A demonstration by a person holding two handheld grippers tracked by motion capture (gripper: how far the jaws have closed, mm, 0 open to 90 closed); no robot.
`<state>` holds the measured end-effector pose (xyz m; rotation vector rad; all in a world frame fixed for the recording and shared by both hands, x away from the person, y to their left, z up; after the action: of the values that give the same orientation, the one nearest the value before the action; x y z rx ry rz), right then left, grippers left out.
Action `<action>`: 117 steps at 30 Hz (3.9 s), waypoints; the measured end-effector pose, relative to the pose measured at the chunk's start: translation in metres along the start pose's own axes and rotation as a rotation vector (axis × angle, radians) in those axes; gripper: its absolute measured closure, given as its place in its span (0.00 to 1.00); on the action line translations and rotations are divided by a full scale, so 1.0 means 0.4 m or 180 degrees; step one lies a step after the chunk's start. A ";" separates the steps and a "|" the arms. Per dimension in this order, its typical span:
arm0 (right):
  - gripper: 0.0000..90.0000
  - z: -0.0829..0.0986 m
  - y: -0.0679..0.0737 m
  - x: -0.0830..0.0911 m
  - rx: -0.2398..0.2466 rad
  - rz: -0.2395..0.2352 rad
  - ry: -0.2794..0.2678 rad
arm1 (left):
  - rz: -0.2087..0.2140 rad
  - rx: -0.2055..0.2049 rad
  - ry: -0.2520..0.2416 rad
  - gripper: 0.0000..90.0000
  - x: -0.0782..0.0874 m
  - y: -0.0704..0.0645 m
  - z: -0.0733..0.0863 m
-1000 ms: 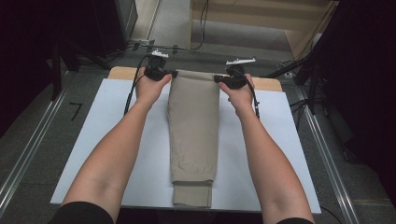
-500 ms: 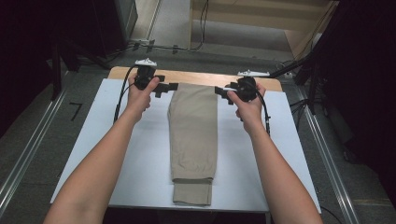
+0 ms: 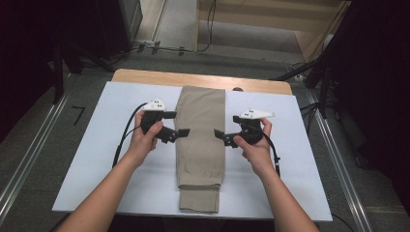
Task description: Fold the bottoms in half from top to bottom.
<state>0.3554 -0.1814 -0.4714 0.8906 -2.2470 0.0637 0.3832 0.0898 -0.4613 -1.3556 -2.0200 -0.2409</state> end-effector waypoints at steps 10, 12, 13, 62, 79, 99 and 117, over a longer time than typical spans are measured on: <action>0.00 0.128 0.113 0.047 0.0144 -0.0115 0.0081 | 0.0130 -0.0042 0.0111 0.00 0.026 -0.128 0.122; 0.00 0.154 0.131 0.056 0.0122 -0.0210 0.0073 | 0.0177 -0.0052 0.0126 0.00 0.030 -0.153 0.158; 0.00 0.170 0.143 0.062 0.0108 -0.0237 0.0100 | 0.0210 -0.0032 0.0136 0.00 0.030 -0.163 0.174; 0.90 0.315 0.261 0.053 0.0512 0.0212 0.0550 | -0.0091 -0.0093 0.0502 0.79 0.004 -0.266 0.273; 0.90 0.351 0.319 0.126 0.0522 0.0010 0.0484 | 0.0113 -0.0200 0.0467 0.78 0.054 -0.342 0.296; 0.42 0.375 0.347 0.221 0.0316 -0.0469 0.0170 | 0.0374 -0.0064 0.0093 0.48 0.127 -0.378 0.290; 0.86 0.414 0.305 0.119 0.0180 -0.0281 0.0578 | 0.0409 0.0021 0.0591 0.82 0.046 -0.342 0.336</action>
<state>0.1568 -0.1639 -0.5407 0.9731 -2.0444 0.1621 0.2013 0.1106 -0.5213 -1.3992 -1.7731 -0.2906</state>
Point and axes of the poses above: each handheld gripper's, and its own axes: x roughly backward along the jaws, z roughly out of its underside, y roughly to its left, the point moved 3 cm from there along -x, roughly forward along the jaws, and after that the axes turned 10 degrees about y, right-handed, at the moved point
